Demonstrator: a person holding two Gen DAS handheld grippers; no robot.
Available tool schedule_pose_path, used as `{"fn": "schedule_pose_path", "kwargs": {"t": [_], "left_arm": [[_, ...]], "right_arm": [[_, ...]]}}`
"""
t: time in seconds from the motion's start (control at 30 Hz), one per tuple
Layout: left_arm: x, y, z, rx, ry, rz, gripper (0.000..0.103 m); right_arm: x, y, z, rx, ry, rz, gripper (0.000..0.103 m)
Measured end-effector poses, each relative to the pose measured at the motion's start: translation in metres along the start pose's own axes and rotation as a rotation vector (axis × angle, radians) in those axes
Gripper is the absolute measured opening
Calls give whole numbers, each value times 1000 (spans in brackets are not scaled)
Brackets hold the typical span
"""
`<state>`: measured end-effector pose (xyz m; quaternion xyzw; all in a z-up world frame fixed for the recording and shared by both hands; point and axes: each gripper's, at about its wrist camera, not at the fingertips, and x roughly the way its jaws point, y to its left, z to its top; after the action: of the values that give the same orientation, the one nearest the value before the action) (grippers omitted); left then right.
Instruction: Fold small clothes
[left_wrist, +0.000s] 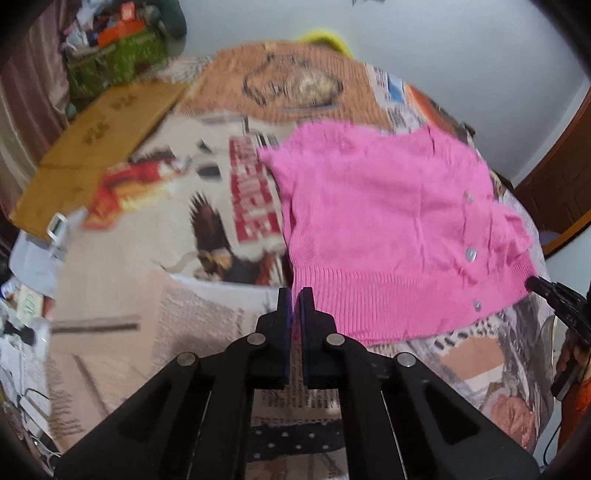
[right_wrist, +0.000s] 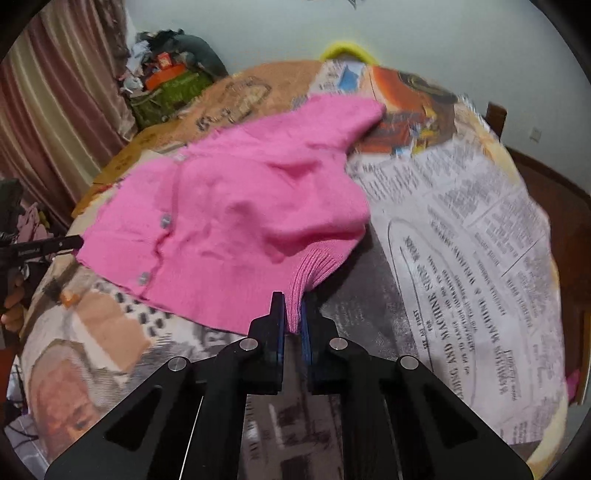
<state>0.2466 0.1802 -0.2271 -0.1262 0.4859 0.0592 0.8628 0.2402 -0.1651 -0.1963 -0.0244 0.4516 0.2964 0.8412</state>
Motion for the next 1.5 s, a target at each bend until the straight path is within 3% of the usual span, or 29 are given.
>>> {"fn": "schedule_pose_path", "kwargs": {"t": [0.3, 0.6, 0.83, 1.17, 1.33, 1.4, 1.5], "left_arm": [[-55, -15, 48, 45, -162, -15, 3], [-48, -28, 109, 40, -212, 16, 3], [-4, -14, 157, -12, -179, 59, 3], [82, -5, 208, -22, -105, 119, 3], [127, -2, 219, -26, -27, 134, 3], [141, 2, 219, -34, -16, 186, 3], [149, 9, 215, -38, -12, 195, 11]], "right_arm": [[-42, 9, 36, -30, -135, 8, 7], [-48, 19, 97, -81, -239, -19, 7], [-26, 8, 137, -79, -255, -65, 7], [40, -21, 180, -36, -185, -128, 7], [73, -36, 190, 15, -140, -147, 7], [82, -38, 190, 12, -118, -152, 8], [87, -39, 185, 0, -102, -164, 14]]}}
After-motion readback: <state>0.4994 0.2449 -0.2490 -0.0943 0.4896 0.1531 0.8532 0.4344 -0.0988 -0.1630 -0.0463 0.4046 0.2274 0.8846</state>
